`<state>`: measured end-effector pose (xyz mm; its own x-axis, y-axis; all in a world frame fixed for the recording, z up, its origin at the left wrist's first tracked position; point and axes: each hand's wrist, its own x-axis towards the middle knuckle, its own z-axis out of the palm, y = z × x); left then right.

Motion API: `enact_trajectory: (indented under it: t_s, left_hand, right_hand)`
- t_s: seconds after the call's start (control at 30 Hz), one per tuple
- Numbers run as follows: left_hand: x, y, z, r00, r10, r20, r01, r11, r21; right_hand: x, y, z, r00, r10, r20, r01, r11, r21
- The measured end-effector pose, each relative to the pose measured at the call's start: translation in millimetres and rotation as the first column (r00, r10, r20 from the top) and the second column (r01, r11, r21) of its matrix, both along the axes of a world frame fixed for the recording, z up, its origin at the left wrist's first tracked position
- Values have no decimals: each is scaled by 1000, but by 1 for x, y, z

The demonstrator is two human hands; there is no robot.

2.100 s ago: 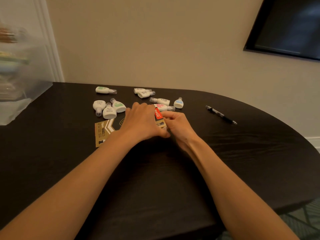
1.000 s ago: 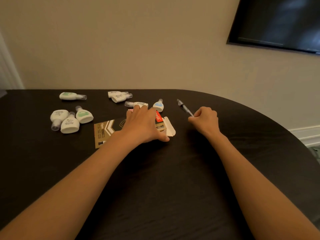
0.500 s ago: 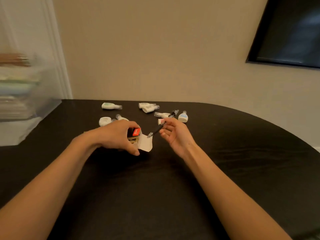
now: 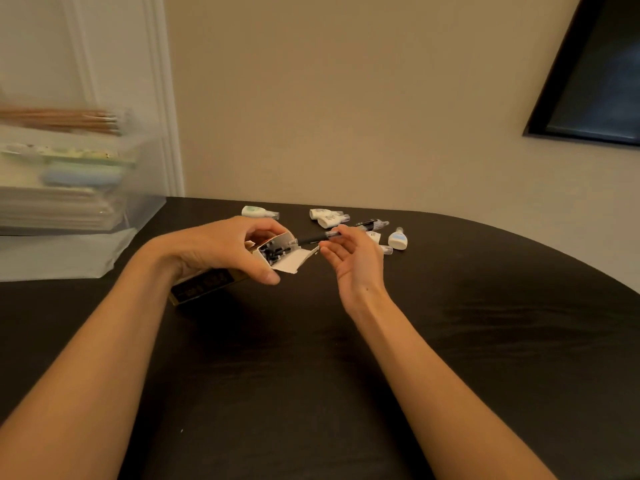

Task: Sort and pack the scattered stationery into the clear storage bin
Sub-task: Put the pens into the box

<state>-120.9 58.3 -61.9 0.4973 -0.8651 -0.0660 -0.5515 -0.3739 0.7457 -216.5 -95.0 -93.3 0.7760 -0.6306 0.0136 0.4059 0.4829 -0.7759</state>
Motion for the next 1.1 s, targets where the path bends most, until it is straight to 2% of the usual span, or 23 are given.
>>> enact_trajectory:
  t_s: [0.1, 0.23, 0.33, 0.47, 0.57, 0.67, 0.9, 1.1]
  left_hand:
    - [-2, -3, -1, 1000, 10, 4, -10, 1000, -10]
    - [-4, -11, -4, 999, 37, 10, -37, 999, -1]
    - [-5, -17, -7, 998, 59, 38, -58, 998, -11]
    - [-9, -24, -10, 992, 78, 97, -76, 997, -27]
    - [-13, -33, -13, 990, 77, 122, -73, 997, -33]
    - [-14, -38, -16, 983, 108, 148, -105, 994, -31]
    - [-12, -39, -19, 976, 156, 153, -153, 988, -35]
    - [-20, -47, -21, 968, 132, 212, -127, 991, -35]
  right_hand:
    - [-2, -1, 1, 999, -7, 40, 9, 998, -64]
    - [-4, -3, 2, 997, -26, 74, 43, 972, -230]
    - [-6, -5, 2, 998, -54, 14, 55, 928, -368]
    - [-4, -5, -5, 986, -79, -148, -10, 855, -519]
    - [-2, -5, -13, 965, -8, -261, -130, 851, -508]
    - [-1, -9, -15, 952, 11, -305, -170, 849, -500]
    - [-6, -21, -11, 968, -192, -159, 66, 812, -580]
    - [-2, -17, -17, 954, -188, -235, -40, 694, -719]
